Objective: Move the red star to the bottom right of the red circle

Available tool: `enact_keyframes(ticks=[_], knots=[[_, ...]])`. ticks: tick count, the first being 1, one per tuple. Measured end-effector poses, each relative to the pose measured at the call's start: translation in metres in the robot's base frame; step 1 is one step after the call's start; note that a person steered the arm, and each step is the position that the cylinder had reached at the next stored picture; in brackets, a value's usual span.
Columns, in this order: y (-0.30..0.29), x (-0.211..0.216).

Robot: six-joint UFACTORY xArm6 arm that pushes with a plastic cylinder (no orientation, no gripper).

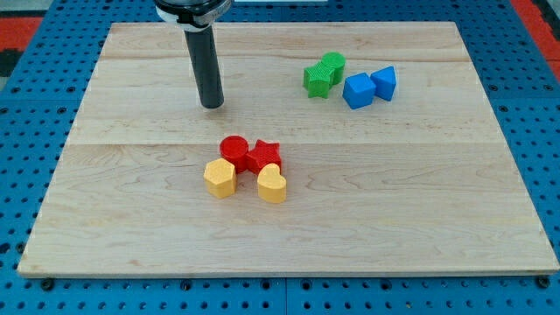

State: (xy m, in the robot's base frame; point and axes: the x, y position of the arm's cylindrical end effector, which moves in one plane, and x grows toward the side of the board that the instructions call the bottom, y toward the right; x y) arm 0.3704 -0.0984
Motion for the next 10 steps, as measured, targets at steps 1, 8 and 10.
enact_keyframes(ticks=[1,8,10], knots=[[0.000,0.000],[0.035,0.088],[0.068,0.093]])
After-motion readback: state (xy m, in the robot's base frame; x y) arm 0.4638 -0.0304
